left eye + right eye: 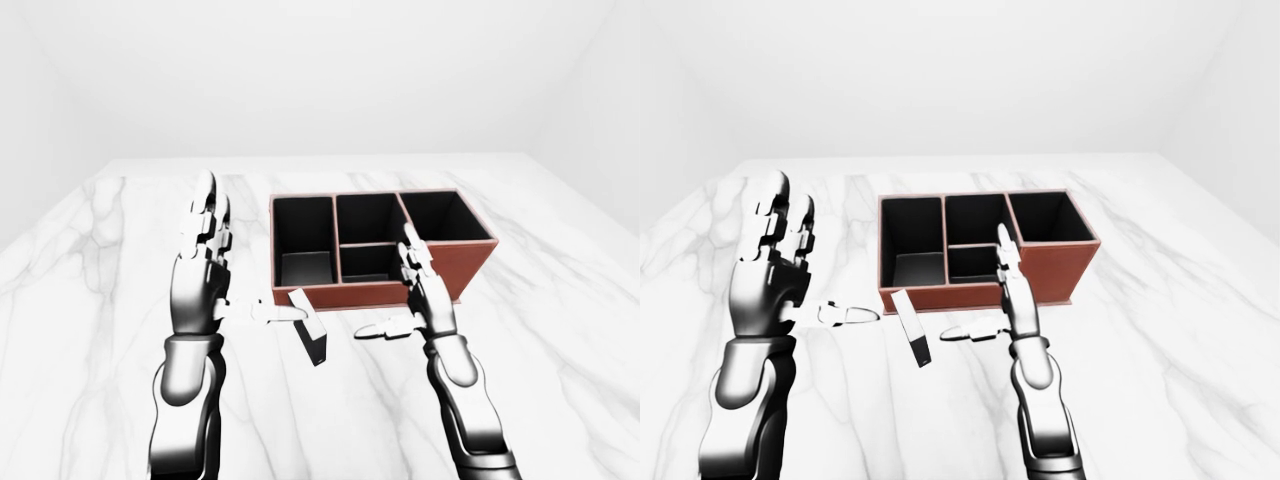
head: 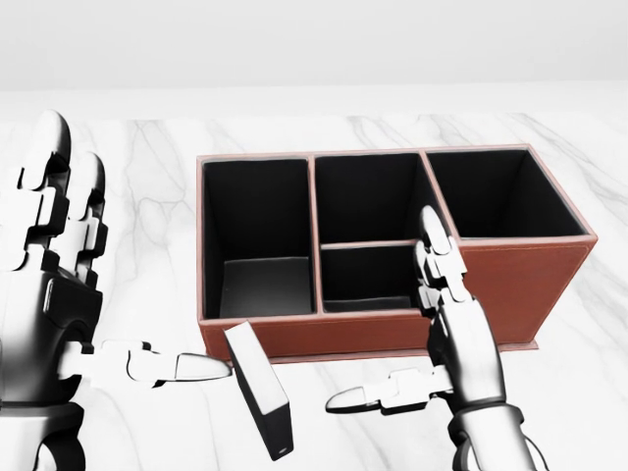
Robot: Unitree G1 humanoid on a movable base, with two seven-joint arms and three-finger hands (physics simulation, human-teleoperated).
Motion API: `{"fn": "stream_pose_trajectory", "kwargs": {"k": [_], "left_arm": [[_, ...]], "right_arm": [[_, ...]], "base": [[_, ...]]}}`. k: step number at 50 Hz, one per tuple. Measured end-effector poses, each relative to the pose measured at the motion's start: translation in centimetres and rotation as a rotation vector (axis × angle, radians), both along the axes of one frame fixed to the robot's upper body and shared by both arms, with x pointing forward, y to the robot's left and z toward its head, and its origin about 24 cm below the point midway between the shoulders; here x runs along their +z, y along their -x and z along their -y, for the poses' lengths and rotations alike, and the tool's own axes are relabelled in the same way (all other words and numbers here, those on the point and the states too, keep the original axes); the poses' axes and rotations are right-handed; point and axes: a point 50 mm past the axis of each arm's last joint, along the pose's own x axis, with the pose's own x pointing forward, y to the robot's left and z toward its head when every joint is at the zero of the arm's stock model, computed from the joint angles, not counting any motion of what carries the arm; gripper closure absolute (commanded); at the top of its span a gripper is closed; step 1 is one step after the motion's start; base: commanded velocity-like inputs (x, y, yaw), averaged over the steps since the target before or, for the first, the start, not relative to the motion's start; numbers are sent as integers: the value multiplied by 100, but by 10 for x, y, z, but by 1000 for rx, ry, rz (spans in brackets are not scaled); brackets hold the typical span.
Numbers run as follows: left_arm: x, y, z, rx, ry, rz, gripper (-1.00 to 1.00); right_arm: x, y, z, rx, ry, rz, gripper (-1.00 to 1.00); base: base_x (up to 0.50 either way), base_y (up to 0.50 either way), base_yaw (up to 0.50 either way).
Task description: Pick up the book and place it in the right compartment of the caddy.
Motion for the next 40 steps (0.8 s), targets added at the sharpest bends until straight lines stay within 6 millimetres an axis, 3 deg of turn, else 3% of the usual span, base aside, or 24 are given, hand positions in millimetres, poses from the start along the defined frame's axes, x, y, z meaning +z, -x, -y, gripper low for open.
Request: {"fn": "stream_pose_trajectory", "kwargs": {"k": [24, 40], "left_arm": [[-3, 0, 4, -18, -17, -14, -100], [-2, 1, 4, -20, -18, -11, -100]], "right_arm": [[-6, 3, -2, 12, 1, -5, -100], [-31, 3, -12, 40, 15, -62, -100]], "base": [[0, 0, 0], [0, 0, 0]]}}
